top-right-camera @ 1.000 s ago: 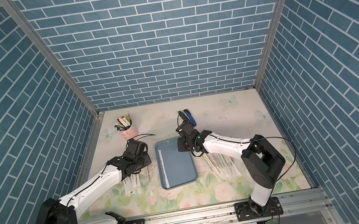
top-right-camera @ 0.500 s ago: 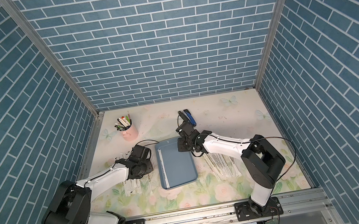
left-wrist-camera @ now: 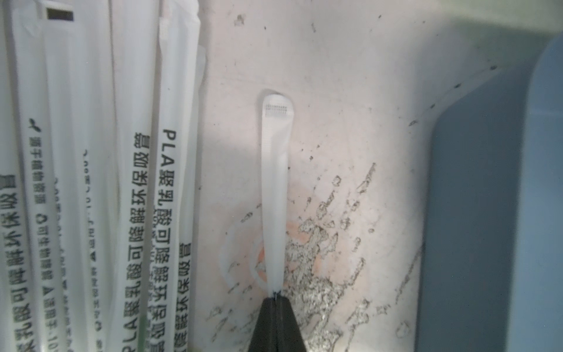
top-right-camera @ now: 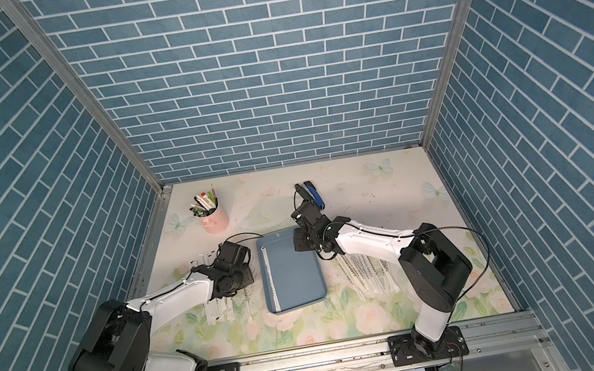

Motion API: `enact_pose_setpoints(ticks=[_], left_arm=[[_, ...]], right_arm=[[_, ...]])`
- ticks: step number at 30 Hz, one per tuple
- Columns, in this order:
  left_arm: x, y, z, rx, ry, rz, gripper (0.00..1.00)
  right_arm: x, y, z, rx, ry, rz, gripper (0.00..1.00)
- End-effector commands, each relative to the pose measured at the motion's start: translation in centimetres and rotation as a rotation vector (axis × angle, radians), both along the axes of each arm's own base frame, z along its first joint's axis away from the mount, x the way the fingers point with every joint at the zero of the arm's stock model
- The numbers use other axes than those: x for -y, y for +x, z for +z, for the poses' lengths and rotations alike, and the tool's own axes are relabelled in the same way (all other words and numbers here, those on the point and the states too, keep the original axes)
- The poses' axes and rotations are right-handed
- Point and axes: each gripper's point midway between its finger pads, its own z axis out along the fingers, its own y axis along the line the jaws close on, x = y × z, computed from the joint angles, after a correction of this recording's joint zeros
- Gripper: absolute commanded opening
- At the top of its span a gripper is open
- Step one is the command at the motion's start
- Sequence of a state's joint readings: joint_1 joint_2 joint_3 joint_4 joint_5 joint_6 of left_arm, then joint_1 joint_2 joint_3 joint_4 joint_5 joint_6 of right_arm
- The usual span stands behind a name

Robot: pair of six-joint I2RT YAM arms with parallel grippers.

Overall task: Put the straws into the storage box
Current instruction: Pick up the straw from the center of the board, then place the straw in the storage box.

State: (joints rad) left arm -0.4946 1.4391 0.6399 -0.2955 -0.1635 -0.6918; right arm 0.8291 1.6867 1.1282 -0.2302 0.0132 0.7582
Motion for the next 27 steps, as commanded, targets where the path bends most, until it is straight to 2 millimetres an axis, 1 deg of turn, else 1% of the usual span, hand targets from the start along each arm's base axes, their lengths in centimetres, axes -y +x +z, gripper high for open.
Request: enact_pose_setpoints(ticks=[1, 7, 9, 12, 16, 18, 19, 24, 27], left_arm=[[-1.1, -0.5, 1.3, -0.014, 0.058, 0.013, 0.0], [-0.9, 0.9, 5.2, 0.067, 0.041, 0.032, 0.0], [-0.3, 1.6, 6.8, 0.097, 0.011, 0.03, 0.0], [1.6, 2.4, 9.0, 0.138, -0.04, 0.007, 0.0], [4.8, 3.3, 11.2, 0.18, -0.125, -0.03, 0.0], [6.6, 3.8, 11.3, 0.193, -0.158, -0.054, 0.0], [7.4, 3.8, 10.9, 0.186, -0.163, -0.066, 0.0], [11.4, 3.4, 8.0, 0.154, -0.198, -0.111, 0.0], [12.4, 2.7, 6.0, 0.131, -0.198, -0.109, 0.0]], right_arm=[[-0.2, -0.1, 0.5, 0.017, 0.01, 0.014, 0.23], [0.0, -0.1, 0.4, 0.016, 0.007, 0.011, 0.23], [-0.1, -0.1, 0.4, 0.018, 0.008, 0.011, 0.23], [-0.1, 0.0, 0.5, 0.021, 0.005, 0.012, 0.23], [0.1, 0.1, 0.6, 0.028, 0.001, 0.006, 0.23], [0.3, 0.1, 0.6, 0.031, -0.007, 0.002, 0.23], [0.4, 0.1, 0.7, 0.032, -0.007, -0.001, 0.23], [1.2, 0.1, 1.2, 0.049, -0.024, -0.014, 0.23], [1.8, -0.1, 1.0, 0.046, -0.033, -0.023, 0.23]])
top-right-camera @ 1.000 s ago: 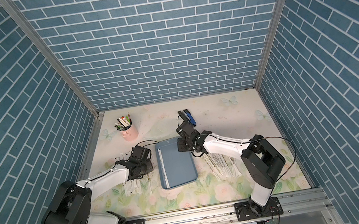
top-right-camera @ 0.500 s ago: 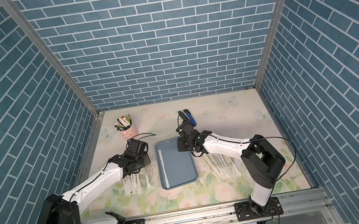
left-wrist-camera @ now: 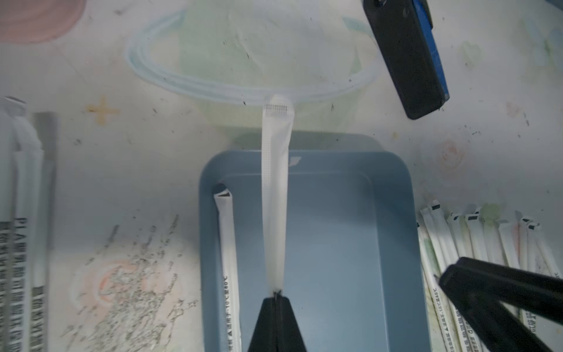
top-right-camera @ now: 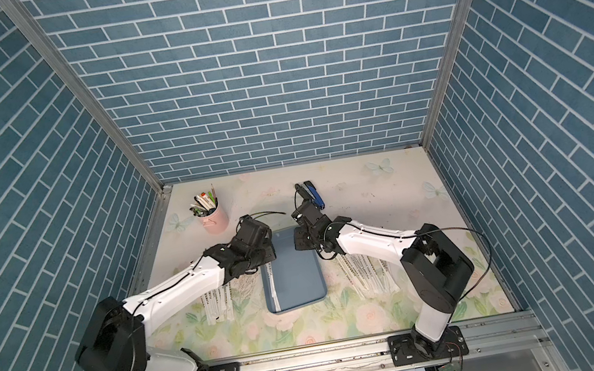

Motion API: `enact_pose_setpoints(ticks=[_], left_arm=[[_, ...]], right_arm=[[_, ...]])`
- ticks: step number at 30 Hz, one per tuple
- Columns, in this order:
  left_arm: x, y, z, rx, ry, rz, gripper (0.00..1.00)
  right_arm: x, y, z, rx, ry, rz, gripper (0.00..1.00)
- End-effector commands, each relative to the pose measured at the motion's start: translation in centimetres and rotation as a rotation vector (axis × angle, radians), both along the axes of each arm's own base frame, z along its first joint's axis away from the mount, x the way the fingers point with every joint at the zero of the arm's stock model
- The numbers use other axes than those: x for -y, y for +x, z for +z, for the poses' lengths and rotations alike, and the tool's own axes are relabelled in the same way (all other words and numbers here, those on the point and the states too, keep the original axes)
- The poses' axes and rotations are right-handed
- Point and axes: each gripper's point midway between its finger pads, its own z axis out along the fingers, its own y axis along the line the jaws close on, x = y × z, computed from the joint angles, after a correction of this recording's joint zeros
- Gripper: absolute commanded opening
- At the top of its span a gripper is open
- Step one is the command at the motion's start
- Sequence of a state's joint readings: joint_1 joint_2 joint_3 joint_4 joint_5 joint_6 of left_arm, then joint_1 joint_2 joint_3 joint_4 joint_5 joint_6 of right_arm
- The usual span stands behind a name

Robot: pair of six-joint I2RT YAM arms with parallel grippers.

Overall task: Put the straws into the storage box
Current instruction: Place the straw in the storage box.

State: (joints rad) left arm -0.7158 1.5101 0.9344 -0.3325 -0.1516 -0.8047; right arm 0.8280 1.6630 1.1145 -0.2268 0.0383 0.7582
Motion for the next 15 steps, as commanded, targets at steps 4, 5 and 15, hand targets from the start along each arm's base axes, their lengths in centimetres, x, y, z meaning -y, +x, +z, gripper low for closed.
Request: enact_pose_setpoints(ticks=[4, 5, 15], left_arm=[[0.5, -1.1, -3.2, -0.019, -0.013, 0.039, 0.0], [0.3, -1.3, -3.7, -0.023, -0.004, 0.045, 0.0], [-1.0, -2.0, -6.5, -0.046, 0.033, 0.073, 0.0]], right_arm=[[1.3, -0.4, 0.2, 0.015, -0.027, -0.006, 0.23], [1.3, -0.4, 0.1, 0.012, -0.027, -0.005, 0.23], [1.2, -0.3, -0.2, 0.009, -0.029, -0.006, 0.23]])
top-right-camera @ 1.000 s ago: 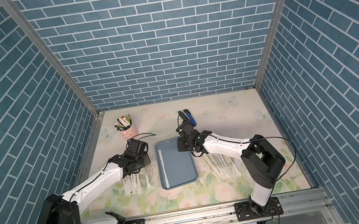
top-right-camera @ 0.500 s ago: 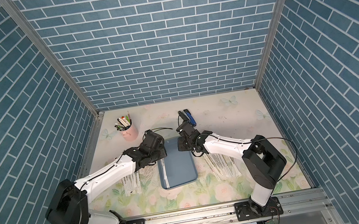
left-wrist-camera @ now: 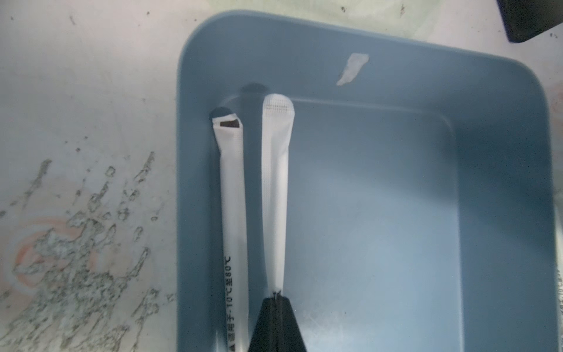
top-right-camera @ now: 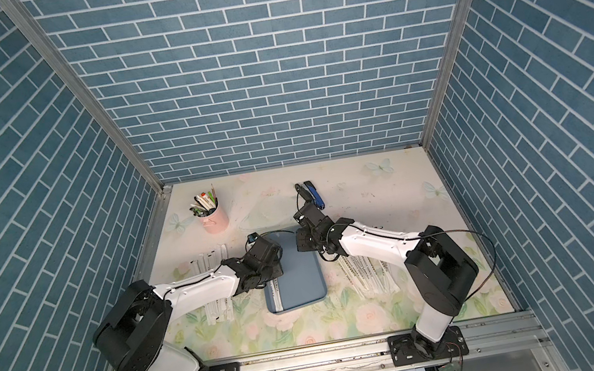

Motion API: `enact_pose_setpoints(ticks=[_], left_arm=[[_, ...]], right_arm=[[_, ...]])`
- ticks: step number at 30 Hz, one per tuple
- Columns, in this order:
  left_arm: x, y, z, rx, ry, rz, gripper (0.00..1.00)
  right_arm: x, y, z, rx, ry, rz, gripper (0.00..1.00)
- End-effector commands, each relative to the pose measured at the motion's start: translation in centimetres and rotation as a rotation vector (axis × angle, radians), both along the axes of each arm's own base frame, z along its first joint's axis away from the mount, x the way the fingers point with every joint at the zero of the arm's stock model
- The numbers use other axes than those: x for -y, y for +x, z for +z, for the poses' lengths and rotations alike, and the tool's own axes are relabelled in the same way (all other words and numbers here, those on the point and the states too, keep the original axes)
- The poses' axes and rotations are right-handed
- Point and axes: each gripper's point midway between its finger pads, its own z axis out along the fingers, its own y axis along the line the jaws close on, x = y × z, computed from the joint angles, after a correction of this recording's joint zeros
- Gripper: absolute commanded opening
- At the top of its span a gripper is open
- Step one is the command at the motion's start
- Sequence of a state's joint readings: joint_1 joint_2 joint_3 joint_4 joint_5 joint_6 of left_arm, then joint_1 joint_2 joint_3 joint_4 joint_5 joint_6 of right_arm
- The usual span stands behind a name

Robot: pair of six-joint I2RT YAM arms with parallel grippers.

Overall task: Put the straws into the storage box
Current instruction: Place the straw in the storage box.

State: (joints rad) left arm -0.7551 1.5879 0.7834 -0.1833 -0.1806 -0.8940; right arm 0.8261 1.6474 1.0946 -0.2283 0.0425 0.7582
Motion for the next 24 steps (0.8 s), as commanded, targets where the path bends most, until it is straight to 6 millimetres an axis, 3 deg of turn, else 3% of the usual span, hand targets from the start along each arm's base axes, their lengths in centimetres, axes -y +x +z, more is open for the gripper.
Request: enact_pose_setpoints(ticks=[1, 6, 24], left_arm=[[-0.39, 0.08, -0.56, 0.011, 0.009, 0.024, 0.0], [-0.58, 0.17, -0.47, 0.018, 0.018, 0.03, 0.0], [-0.6, 0.31, -0.42, 0.017, 0.041, 0.016, 0.16]], right_arm=[[0.66, -0.11, -0.01, 0.01, -0.021, -0.001, 0.23], [0.73, -0.2, -0.13, 0.008, -0.022, -0.002, 0.23], [1.15, -0.24, 0.22, 0.015, -0.03, -0.01, 0.23]])
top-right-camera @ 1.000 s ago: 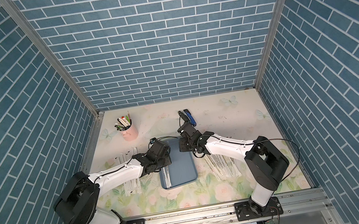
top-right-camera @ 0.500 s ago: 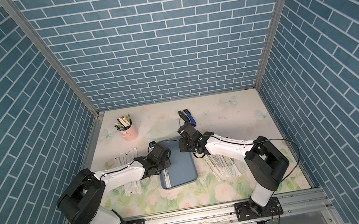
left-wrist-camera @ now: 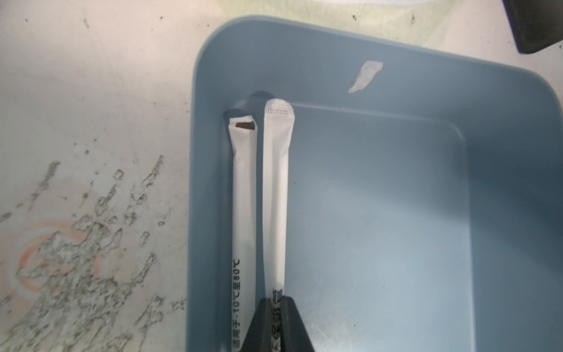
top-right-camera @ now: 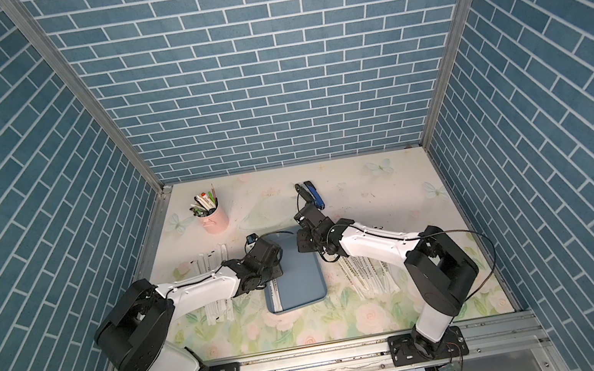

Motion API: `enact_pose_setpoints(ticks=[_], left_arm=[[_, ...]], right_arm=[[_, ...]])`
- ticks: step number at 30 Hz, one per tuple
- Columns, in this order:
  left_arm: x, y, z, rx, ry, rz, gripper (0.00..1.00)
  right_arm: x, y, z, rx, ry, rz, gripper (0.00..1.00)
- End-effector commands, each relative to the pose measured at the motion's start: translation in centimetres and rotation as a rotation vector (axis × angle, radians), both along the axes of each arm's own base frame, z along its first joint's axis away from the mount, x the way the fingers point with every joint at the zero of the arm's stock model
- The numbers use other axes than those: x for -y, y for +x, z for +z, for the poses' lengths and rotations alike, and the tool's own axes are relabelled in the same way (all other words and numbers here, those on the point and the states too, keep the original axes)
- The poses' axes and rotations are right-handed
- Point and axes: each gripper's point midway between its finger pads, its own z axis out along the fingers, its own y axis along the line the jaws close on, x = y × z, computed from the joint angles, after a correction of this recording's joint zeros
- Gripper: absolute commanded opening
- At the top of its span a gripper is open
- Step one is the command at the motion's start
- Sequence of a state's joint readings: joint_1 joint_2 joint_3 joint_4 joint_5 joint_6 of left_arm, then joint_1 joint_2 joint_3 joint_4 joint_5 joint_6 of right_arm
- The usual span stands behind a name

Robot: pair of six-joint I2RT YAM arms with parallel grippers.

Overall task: Put the straws into the storage box
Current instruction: Place the straw in the storage box.

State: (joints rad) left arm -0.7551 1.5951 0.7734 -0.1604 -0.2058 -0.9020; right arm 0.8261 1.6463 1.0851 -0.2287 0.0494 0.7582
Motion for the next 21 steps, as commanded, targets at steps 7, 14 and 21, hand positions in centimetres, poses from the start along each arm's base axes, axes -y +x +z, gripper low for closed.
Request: enact_pose_setpoints(ticks=[7, 14, 21], left_arm=[[0.1, 0.5, 1.1, 0.021, 0.025, -0.015, 0.19], [-0.2, 1.8, 7.7, 0.168, 0.032, -0.052, 0.34], [-5.6, 2.6, 12.5, 0.337, 0.149, -0.023, 0.63]], right_arm=[[1.1, -0.1, 0.8, 0.02, -0.031, -0.004, 0.23], [5.6, -1.4, 0.1, -0.008, -0.154, 0.007, 0.23], [9.5, -5.0, -2.8, -0.105, -0.332, 0.116, 0.25]])
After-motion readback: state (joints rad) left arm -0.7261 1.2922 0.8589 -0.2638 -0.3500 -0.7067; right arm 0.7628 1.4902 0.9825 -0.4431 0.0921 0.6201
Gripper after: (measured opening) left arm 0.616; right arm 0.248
